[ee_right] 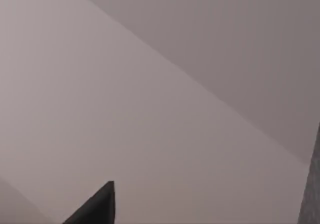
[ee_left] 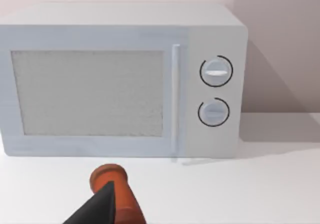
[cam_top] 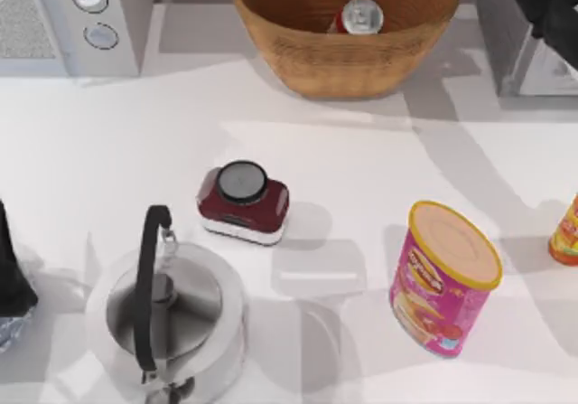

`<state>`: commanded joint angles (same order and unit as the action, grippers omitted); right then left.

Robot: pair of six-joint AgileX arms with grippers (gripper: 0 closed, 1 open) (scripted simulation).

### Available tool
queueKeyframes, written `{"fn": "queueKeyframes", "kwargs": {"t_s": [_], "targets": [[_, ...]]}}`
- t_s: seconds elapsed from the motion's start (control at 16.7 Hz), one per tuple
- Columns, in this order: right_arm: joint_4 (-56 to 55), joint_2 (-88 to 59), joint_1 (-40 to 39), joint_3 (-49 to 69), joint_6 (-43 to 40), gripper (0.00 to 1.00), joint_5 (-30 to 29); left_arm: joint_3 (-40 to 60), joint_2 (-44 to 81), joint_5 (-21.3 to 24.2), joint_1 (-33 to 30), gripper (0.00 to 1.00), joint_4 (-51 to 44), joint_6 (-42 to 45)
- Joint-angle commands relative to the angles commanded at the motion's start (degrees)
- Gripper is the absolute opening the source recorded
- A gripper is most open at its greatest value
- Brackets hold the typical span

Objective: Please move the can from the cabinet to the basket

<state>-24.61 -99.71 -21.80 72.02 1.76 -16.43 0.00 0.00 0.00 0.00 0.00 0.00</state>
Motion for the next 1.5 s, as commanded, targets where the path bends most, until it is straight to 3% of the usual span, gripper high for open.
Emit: {"fn": "queueKeyframes", "kwargs": {"t_s": [0.42, 0.78, 1.08, 1.5], "targets": [[10.01, 49.17, 10.48, -36.23, -0.18, 1.00, 11.71, 0.00, 0.00, 0.00, 0.00, 1.00, 0.00, 0.00], [19.19, 84.43, 18.07, -61.37, -1.09, 1.00, 16.17, 0.00, 0.00, 0.00, 0.00, 1.00, 0.00, 0.00], [24.04, 98.32, 21.44, -71.18, -1.69, 1.00, 16.50, 0.00, 0.00, 0.00, 0.00, 1.00, 0.00, 0.00], [24.52, 99.49, 21.59, -71.89, -1.73, 1.00, 16.41, 0.00, 0.00, 0.00, 0.00, 1.00, 0.00, 0.00]]}}
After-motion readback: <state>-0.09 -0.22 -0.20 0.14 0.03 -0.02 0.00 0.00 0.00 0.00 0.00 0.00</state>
